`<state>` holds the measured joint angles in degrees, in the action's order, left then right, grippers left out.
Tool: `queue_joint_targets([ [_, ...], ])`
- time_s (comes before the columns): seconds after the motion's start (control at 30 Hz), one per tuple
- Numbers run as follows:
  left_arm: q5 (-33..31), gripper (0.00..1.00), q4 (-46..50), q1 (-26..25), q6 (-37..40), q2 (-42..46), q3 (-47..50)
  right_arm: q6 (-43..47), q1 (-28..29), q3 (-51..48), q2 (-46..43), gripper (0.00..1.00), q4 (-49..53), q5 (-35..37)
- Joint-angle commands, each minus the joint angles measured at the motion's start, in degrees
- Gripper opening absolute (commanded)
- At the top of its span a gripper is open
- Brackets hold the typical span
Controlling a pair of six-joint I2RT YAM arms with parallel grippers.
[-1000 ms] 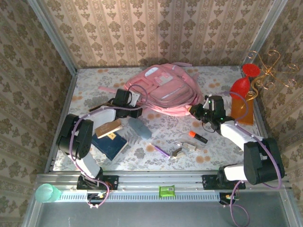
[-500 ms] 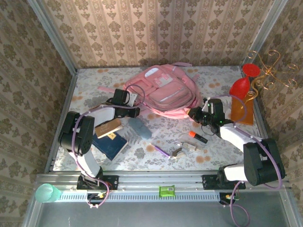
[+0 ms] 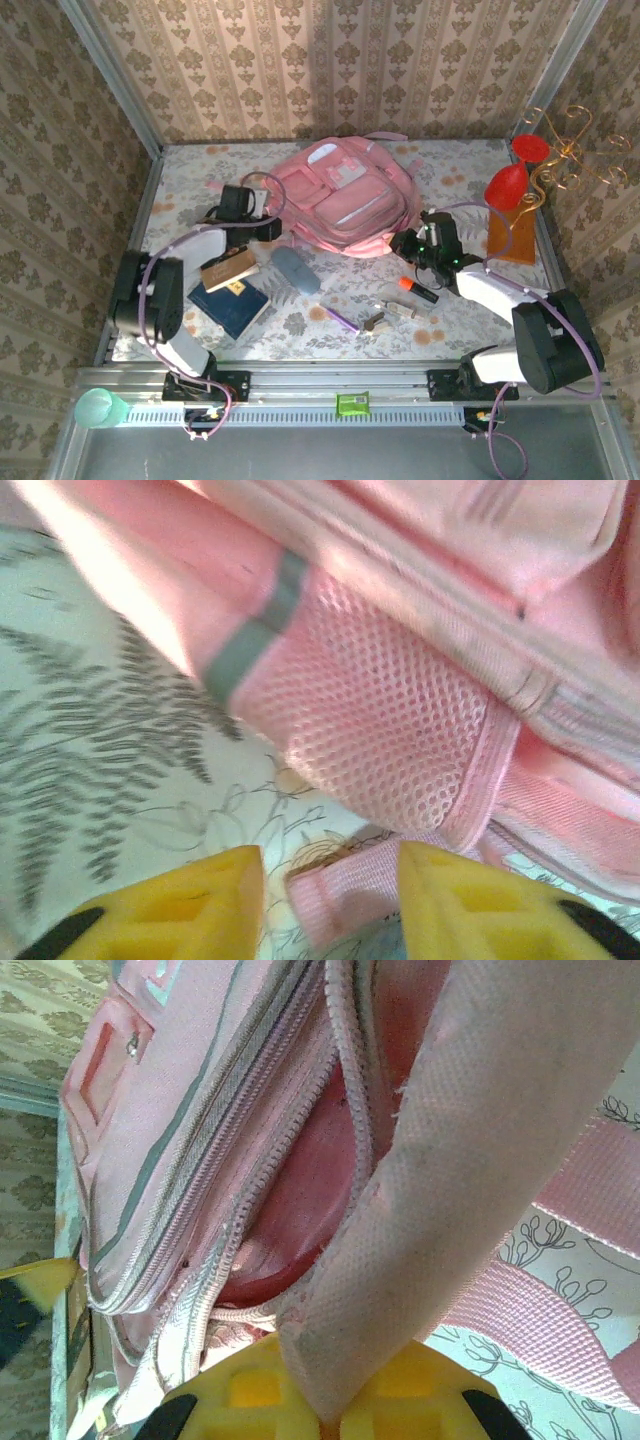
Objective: Pack the student bag
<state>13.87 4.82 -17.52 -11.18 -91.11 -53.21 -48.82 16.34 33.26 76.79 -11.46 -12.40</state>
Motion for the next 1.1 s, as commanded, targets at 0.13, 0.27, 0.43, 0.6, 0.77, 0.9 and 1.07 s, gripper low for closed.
queue_joint_targets([
  [0.13,3.17,0.54,-0.40,-2.16,-5.21,15.75,4.61,-2.93,4.33,0.62,1.60,0.00,-2.73,6.67],
  [0.27,1.05,0.67,1.22,-10.90,-0.97,16.36,2.14,-1.68,6.18,2.00,3.78,0.00,-0.55,5.48],
  [0.43,-0.16,0.72,3.65,-21.23,6.51,9.32,-4.03,0.55,6.60,2.05,5.42,0.00,3.51,5.40],
  [0.6,-1.06,0.74,10.22,-28.06,15.42,-1.23,-12.49,0.10,6.53,-0.65,4.14,0.00,2.02,5.55],
  [0.77,0.58,0.63,17.13,-29.94,19.16,-10.33,-19.82,-0.40,6.44,-1.53,3.35,0.00,1.99,5.82],
  [0.9,1.84,0.60,17.84,-29.92,20.29,-14.33,-21.60,-0.66,6.49,-1.66,0.34,0.00,2.85,6.43],
  [1.07,4.84,0.60,18.32,-29.85,21.43,-17.83,-23.45,-0.35,6.49,-0.92,0.46,0.00,2.45,6.00],
])
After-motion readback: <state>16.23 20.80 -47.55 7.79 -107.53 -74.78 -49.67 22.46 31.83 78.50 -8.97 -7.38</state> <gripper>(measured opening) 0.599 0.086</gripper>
